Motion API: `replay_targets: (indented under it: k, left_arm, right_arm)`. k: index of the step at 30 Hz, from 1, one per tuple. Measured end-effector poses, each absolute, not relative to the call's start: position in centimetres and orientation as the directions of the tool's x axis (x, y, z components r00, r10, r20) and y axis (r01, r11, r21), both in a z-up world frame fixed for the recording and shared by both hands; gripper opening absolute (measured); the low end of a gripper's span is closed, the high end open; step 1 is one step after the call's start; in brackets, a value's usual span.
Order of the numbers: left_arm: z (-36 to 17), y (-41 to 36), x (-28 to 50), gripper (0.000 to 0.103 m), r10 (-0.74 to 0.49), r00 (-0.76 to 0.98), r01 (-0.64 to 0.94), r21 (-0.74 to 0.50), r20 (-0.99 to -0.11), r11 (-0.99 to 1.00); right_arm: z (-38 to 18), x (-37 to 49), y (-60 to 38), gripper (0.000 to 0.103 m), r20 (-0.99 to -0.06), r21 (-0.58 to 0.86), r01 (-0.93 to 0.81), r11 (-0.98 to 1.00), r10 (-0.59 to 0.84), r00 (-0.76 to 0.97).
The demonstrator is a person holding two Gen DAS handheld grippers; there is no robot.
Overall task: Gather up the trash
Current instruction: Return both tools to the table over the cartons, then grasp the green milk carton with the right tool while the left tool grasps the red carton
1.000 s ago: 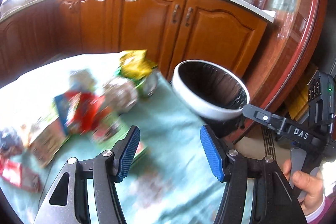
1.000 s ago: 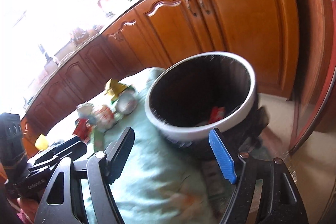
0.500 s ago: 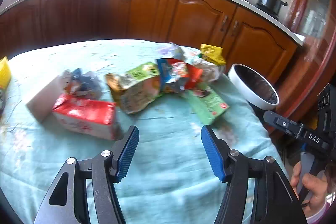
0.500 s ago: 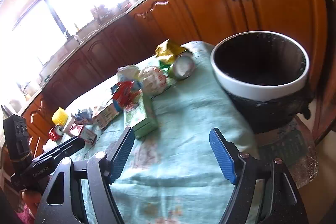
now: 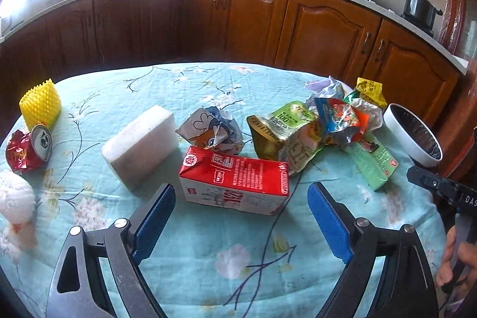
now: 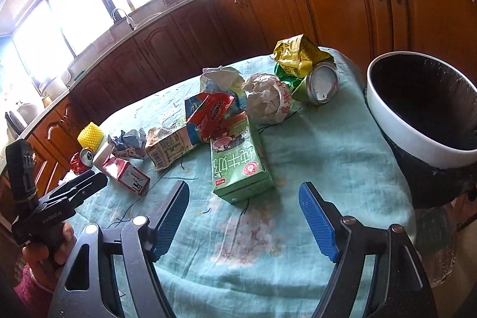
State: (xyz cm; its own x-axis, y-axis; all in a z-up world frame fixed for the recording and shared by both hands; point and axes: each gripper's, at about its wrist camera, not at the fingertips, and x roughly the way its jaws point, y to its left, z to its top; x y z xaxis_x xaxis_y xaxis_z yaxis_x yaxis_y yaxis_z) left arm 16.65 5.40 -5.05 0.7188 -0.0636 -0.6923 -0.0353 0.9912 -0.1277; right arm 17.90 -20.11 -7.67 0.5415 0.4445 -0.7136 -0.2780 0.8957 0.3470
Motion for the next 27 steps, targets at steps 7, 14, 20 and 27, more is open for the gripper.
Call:
replay_targets:
  k: [7, 14, 20, 27]
  left_arm:
    - [-5.9, 5.6, 18.8, 0.097, -0.085, 0.695, 0.007, -0.111, -0.714, 0.994]
    - [-7.0, 4.9, 20.6, 0.101, -0.119, 0.688, 0.076, -0.092, -0.715, 0.993]
    - [-6.7, 4.7, 20.1, 0.073, -0.167, 0.720, 0.114, -0.123, -0.673, 0.986]
    - [-6.7, 3.7, 19.2, 0.045, -0.207, 0.708, 0.140, -0.153, -0.675, 0.978]
  right_arm:
    - [-8.7, 20.2, -17.4, 0.078, -0.745, 0.300, -0.320, 0.899, 0.430, 0.509]
    - [-10.5, 22.5, -15.0, 0.073, -0.797, 0.208, -0.333, 0.920, 0.357, 0.488]
    - [-10.3, 22.0, -15.2, 0.053, -0.792, 0.189, -0.329, 0.925, 0.341, 0.506]
    - [-8.6, 19.7, -17.8, 0.053, -0.755, 0.251, -0.305, 0.919, 0.383, 0.533]
